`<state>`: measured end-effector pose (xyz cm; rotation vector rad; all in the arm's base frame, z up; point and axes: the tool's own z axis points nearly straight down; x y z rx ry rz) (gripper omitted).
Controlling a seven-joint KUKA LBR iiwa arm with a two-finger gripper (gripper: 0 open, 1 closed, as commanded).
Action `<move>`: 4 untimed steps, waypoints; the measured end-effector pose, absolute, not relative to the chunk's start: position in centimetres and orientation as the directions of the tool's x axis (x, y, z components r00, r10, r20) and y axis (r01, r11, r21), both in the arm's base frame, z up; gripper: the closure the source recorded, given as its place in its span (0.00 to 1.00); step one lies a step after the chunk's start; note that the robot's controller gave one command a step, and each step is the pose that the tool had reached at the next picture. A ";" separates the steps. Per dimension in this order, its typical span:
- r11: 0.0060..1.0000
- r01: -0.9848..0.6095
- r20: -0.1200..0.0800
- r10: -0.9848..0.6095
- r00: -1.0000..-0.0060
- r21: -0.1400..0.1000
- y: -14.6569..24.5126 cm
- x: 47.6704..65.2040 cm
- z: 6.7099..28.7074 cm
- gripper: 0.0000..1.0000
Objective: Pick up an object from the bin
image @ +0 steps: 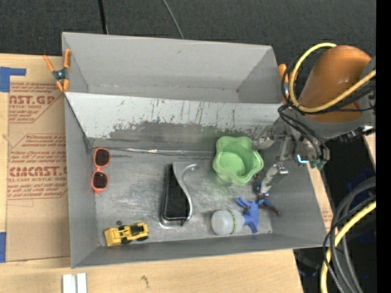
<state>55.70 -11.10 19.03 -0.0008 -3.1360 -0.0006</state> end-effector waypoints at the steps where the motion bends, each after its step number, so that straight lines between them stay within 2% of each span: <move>1: 1.000 -0.001 -0.002 -0.001 -1.000 -0.001 -11.1 55.9 19.5 0.00; 2: 1.000 -0.017 -0.003 -0.017 -1.000 -0.001 -11.2 56.2 19.2 0.00; 3: 0.997 -0.071 -0.004 -0.071 -0.997 -0.001 -10.6 58.4 17.8 0.00; 4: 0.996 -0.093 -0.002 -0.093 -0.996 0.000 -10.0 58.3 17.7 0.00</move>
Offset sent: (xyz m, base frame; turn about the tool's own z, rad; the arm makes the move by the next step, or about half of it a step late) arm 0.0092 -0.0035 -0.0030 -0.0373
